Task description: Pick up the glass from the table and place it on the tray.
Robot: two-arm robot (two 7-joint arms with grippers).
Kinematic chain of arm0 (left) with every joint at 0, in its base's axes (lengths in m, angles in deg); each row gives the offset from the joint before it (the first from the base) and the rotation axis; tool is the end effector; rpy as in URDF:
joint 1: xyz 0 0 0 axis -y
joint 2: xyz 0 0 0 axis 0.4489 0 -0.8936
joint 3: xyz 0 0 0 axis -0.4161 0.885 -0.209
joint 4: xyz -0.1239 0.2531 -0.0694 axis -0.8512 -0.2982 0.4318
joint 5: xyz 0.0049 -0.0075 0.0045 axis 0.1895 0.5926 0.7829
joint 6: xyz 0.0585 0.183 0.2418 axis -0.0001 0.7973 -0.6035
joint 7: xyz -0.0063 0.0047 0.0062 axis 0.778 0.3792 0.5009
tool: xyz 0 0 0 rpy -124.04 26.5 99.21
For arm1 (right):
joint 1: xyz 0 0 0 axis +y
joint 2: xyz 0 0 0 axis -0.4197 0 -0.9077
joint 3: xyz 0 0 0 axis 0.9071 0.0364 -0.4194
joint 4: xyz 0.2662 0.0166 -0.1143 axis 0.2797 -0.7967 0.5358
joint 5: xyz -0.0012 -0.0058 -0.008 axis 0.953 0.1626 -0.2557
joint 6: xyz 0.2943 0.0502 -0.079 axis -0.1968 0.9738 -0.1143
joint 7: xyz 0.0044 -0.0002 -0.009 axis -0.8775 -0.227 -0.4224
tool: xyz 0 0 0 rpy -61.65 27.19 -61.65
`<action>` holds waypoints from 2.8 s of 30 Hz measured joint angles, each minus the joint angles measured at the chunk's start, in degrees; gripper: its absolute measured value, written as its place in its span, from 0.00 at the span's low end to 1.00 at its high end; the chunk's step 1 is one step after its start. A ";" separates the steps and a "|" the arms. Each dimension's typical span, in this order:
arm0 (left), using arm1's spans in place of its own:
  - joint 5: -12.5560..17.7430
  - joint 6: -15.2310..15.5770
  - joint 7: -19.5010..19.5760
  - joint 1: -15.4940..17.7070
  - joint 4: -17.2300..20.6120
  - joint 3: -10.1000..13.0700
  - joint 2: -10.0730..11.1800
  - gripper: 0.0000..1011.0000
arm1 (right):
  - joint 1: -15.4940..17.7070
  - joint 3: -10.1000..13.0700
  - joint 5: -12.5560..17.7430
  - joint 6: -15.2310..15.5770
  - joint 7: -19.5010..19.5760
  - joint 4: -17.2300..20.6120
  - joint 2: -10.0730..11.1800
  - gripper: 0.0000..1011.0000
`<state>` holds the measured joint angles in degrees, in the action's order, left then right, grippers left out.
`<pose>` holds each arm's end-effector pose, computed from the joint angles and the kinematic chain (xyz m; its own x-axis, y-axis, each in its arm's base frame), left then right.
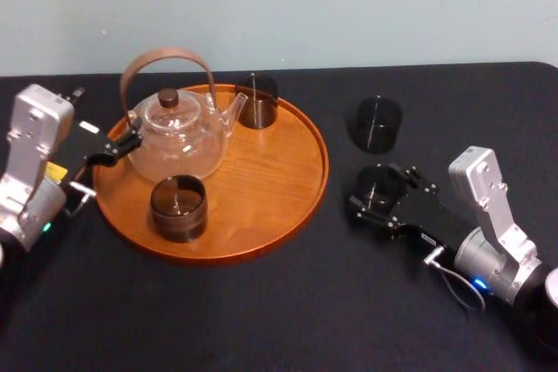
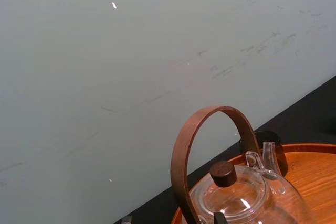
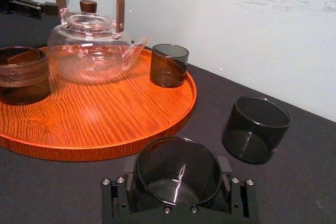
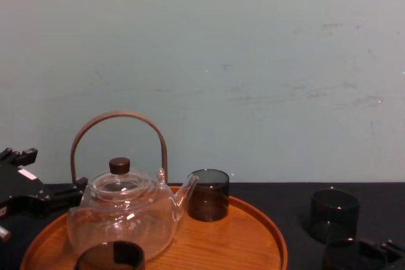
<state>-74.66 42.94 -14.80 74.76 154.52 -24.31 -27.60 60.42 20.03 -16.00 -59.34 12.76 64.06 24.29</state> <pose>0.3581 0.0827 -0.3023 0.2922 0.8803 0.3737 -0.9553 0.2872 0.0703 0.3342 -0.0552 -0.3550 0.6154 -0.7734 0.1520 0.7870 0.5925 -0.1717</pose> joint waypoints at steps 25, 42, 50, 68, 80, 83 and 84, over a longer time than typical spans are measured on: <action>0.00 0.00 0.00 0.00 0.00 0.00 0.00 1.00 | 0.03 -0.59 0.53 0.50 -1.28 2.67 1.03 0.91; 0.00 0.00 0.00 0.00 0.00 0.00 0.00 1.00 | -2.77 -4.10 0.07 3.77 -2.51 7.84 1.11 0.91; 0.00 0.00 0.00 0.00 0.00 0.00 0.00 1.00 | -4.74 -7.28 -0.60 4.44 -3.34 8.00 -0.12 0.91; 0.00 0.00 0.00 0.00 0.00 0.00 0.00 1.00 | -7.70 -11.96 -1.04 3.49 -4.04 4.98 -3.21 0.91; 0.00 0.00 0.00 0.00 0.00 0.00 0.00 1.00 | -8.59 -13.13 -1.42 1.53 -3.95 2.36 -4.35 0.91; 0.00 0.00 0.00 0.00 0.00 0.00 0.00 1.00 | -8.75 -13.16 -1.53 1.19 -3.85 1.75 -4.46 0.91; 0.00 0.00 0.00 0.00 0.00 0.00 0.00 1.00 | -8.82 -13.17 -1.58 1.08 -3.82 1.50 -4.52 0.91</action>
<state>-74.66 42.94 -14.79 74.76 154.52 -24.31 -27.60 51.60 6.86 -17.58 -58.26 8.94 65.56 19.78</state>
